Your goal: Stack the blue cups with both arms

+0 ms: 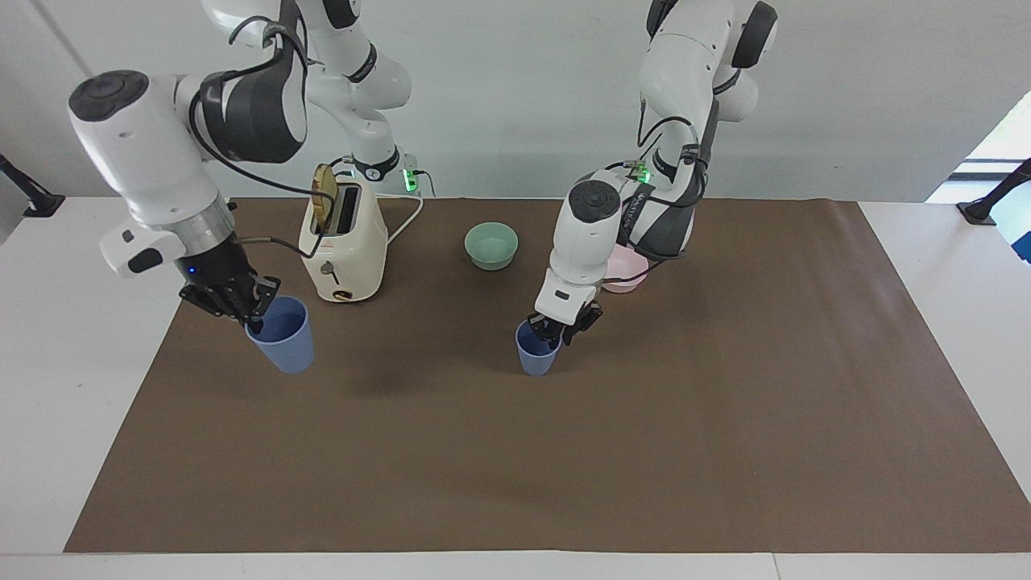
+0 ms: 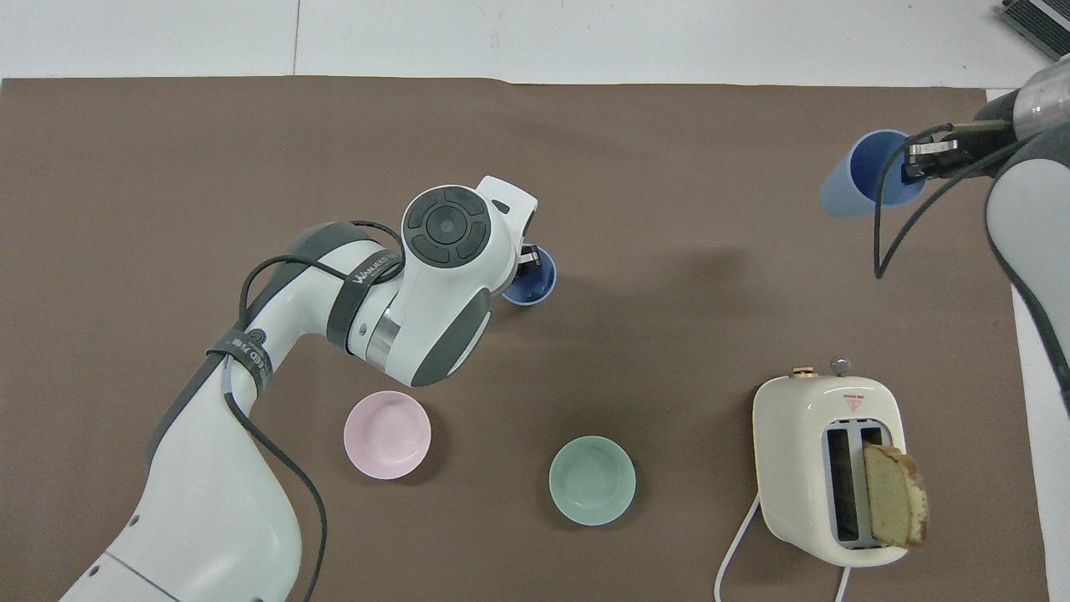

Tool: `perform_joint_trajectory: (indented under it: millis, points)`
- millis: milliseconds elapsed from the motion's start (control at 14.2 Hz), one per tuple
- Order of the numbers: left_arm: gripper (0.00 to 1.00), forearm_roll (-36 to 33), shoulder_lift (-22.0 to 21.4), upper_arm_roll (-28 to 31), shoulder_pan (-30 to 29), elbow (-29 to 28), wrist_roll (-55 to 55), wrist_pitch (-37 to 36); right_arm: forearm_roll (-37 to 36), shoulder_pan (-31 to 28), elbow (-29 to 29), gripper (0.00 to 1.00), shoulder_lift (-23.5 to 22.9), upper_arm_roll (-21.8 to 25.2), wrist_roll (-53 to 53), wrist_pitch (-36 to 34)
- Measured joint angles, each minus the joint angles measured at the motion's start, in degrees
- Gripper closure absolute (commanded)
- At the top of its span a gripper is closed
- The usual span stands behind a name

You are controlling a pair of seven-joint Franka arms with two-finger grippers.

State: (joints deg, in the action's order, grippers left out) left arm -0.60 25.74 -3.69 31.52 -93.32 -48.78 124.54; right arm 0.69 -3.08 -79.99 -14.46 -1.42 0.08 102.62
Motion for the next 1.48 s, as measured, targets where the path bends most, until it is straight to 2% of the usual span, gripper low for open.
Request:
perform_joint_trajectory:
  millis: [211,493,775,987,1128,1339,1480]
  points:
    - [0.0,-0.18,-2.76,0.49,-0.02,0.78,0.04,-4.57,0.0,0.05,-0.25,1.0,2.41,-0.29,0.5,-1.71]
    - [0.0,-0.48,-7.28,1.82,-0.42,0.81,0.26,-8.09,-0.01,2.53,-0.98,1.0,2.44,-0.35,4.81,-1.7]
    - [0.0,-0.73,-10.55,2.86,-5.45,0.73,7.32,-11.87,-0.02,7.31,-1.03,1.0,2.44,-0.43,11.46,-1.68]
    - [0.0,-0.73,-13.82,3.02,-10.85,0.41,15.84,-17.08,-0.02,12.33,-1.11,1.0,2.38,-0.56,16.08,-1.63]
    - [0.0,-0.73,-16.05,3.06,-13.49,-0.12,21.32,-19.41,-0.02,17.69,-1.56,1.0,1.47,-0.74,21.34,-0.66]
    - [0.0,-0.73,-19.33,3.09,-16.8,-0.29,29.5,-24.42,-0.1,26.9,-2.39,1.0,-1.76,-0.88,30.89,4.73]
    - [0.0,-0.73,-21.54,3.09,-18.72,-0.37,33.87,-27.47,-0.1,29.83,-2.45,1.0,-3.36,-0.9,33.2,6.53]
